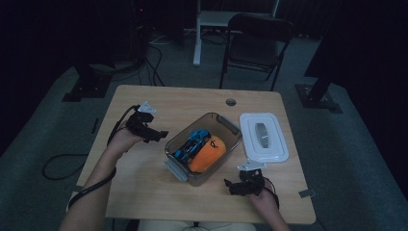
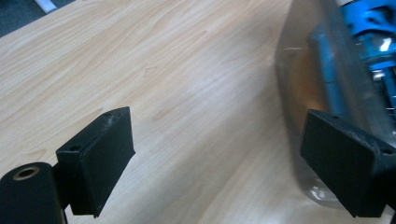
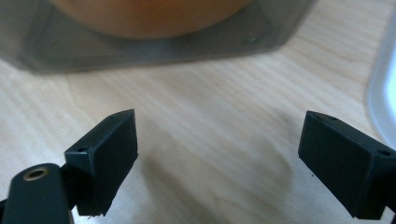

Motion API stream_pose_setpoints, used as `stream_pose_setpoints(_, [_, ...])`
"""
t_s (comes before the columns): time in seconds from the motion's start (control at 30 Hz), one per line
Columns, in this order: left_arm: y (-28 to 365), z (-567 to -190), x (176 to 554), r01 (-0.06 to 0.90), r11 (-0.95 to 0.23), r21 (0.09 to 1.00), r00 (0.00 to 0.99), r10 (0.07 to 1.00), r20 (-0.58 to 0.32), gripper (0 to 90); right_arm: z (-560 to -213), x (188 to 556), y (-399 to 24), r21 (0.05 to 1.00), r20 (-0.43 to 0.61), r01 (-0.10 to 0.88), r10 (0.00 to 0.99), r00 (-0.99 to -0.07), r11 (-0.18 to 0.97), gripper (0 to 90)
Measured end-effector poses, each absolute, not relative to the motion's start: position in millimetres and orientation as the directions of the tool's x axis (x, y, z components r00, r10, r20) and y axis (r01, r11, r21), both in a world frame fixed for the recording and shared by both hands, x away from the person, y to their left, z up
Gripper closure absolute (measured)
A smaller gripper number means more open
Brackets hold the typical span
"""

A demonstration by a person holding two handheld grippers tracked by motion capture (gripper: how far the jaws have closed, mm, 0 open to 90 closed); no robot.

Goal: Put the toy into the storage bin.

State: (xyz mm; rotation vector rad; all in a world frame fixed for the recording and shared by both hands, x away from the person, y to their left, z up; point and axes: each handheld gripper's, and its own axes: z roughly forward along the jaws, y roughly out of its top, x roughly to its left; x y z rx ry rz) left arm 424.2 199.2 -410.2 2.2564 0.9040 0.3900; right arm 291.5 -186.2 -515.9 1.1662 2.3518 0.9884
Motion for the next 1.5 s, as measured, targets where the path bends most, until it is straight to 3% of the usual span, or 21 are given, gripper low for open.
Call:
stream_pose_setpoints(0.57, [180, -479, 448, 0.546, -0.566, 0.618, 0.702, 0.711, 0.031, 10.8, -507, 318, -189, 0.75, 0.016, 0.568, 0.849, -0.529, 0.34, 11.6])
stream_pose_setpoints(1.5, [165, -481, 433, 0.531, -0.585, 0.612, 0.744, 0.668, -0.008, 10.3, -507, 333, -180, 0.754, 0.032, 0.577, 0.86, -0.509, 0.313, 11.8])
